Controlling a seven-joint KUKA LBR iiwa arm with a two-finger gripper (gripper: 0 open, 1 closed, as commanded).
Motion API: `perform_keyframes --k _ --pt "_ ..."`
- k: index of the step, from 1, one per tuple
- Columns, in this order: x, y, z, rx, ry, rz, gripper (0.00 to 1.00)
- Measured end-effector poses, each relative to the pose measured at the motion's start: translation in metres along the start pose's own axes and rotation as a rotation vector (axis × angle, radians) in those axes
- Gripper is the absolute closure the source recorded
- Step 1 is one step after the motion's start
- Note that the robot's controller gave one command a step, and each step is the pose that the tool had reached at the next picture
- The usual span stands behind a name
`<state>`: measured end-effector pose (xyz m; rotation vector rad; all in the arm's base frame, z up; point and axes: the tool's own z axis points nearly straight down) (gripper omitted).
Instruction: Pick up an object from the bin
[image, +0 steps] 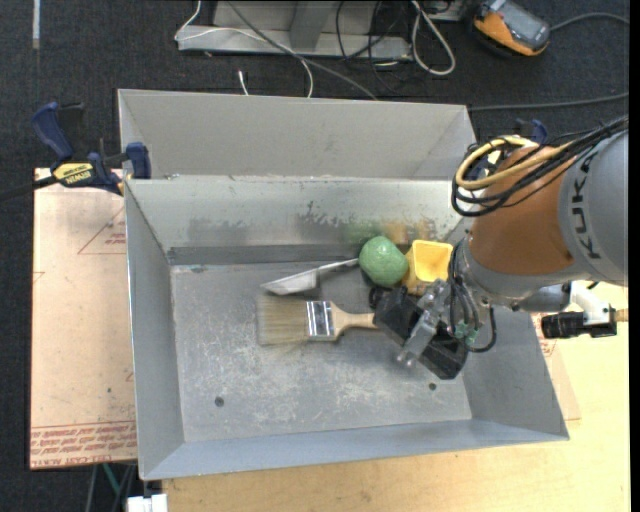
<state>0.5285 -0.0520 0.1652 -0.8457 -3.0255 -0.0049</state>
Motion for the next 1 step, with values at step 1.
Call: perform_keyframes --k 1 --pt "0.0008 -0.0001 -0.0097 0.001 0.003 -0.001 1.0"
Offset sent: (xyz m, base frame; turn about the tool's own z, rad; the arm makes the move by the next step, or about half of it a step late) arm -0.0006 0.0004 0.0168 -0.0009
